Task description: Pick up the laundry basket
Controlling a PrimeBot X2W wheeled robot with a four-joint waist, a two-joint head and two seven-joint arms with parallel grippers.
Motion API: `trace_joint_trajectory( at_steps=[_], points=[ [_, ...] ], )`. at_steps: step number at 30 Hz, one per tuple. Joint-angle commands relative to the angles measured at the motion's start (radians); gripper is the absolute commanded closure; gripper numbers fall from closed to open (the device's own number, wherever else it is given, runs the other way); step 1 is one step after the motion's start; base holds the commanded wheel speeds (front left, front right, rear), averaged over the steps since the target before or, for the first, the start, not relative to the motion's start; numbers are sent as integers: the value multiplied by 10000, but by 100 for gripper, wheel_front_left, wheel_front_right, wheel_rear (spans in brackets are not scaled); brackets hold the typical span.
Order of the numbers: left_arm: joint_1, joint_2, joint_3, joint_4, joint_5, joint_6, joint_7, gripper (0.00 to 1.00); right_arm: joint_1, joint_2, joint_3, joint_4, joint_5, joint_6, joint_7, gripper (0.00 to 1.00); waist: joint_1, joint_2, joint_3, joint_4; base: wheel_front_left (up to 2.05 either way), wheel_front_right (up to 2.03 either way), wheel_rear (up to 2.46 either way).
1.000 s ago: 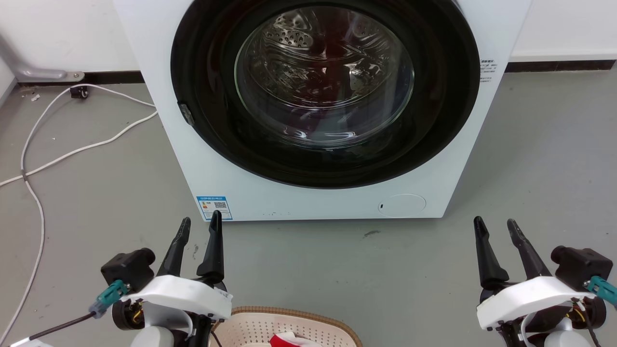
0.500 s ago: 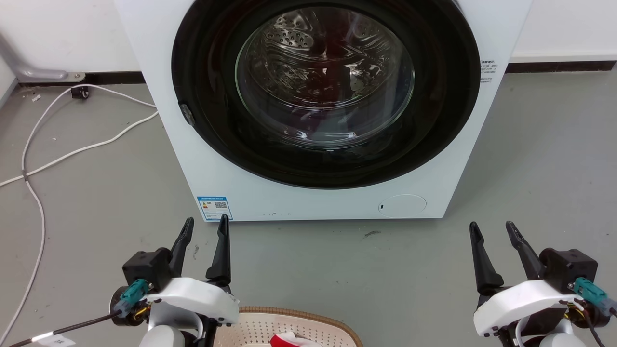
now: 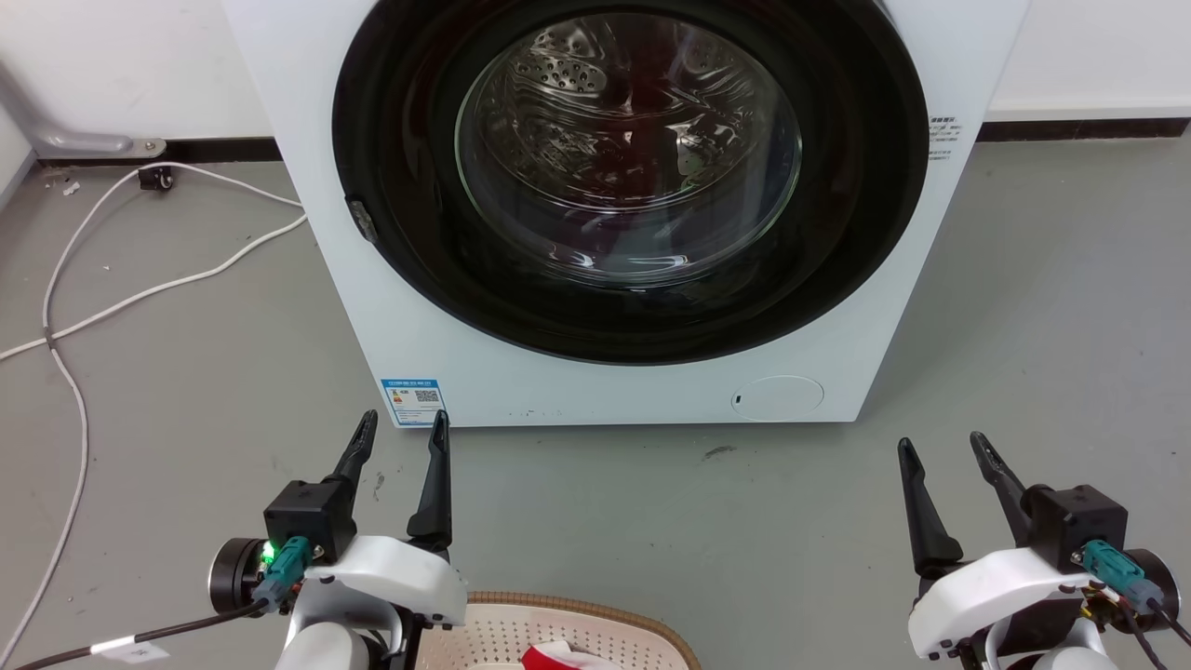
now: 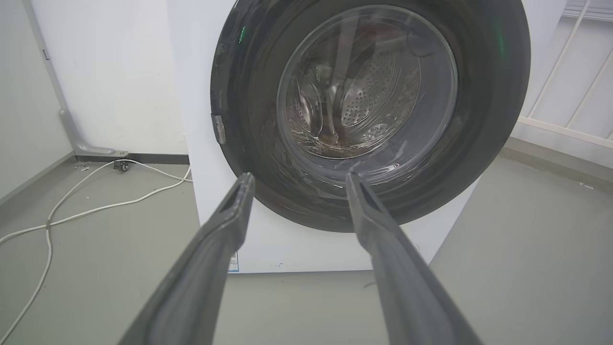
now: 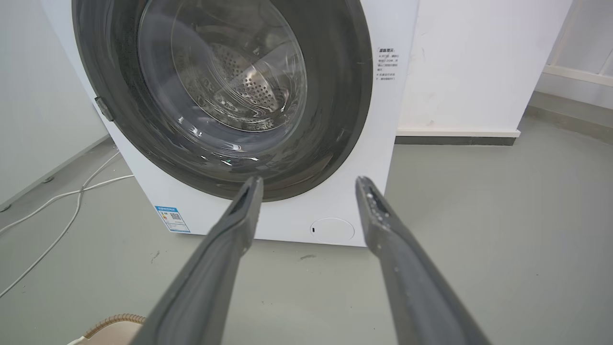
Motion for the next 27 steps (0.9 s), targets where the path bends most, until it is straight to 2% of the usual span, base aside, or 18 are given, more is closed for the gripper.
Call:
trace_joint_trajectory(
  at_steps=[1, 21, 27],
  points=[
    [-151, 36, -26, -10, 231, 46, -83, 0, 76, -15, 20, -6, -205, -3, -83, 0, 1, -1, 3, -3, 0, 0, 0],
    [-176, -14, -127, 192, 1363, 126, -455, 0, 110, -12, 54, 151, -1140, -3, -385, 0, 1, -1, 17, 10, 0, 0, 0],
    [-153, -31, -92, 240, 1299, 128, -455, 0, 88, -11, 53, 211, -1037, -3, -379, 0, 1, -1, 18, 23, 0, 0, 0]
  ],
)
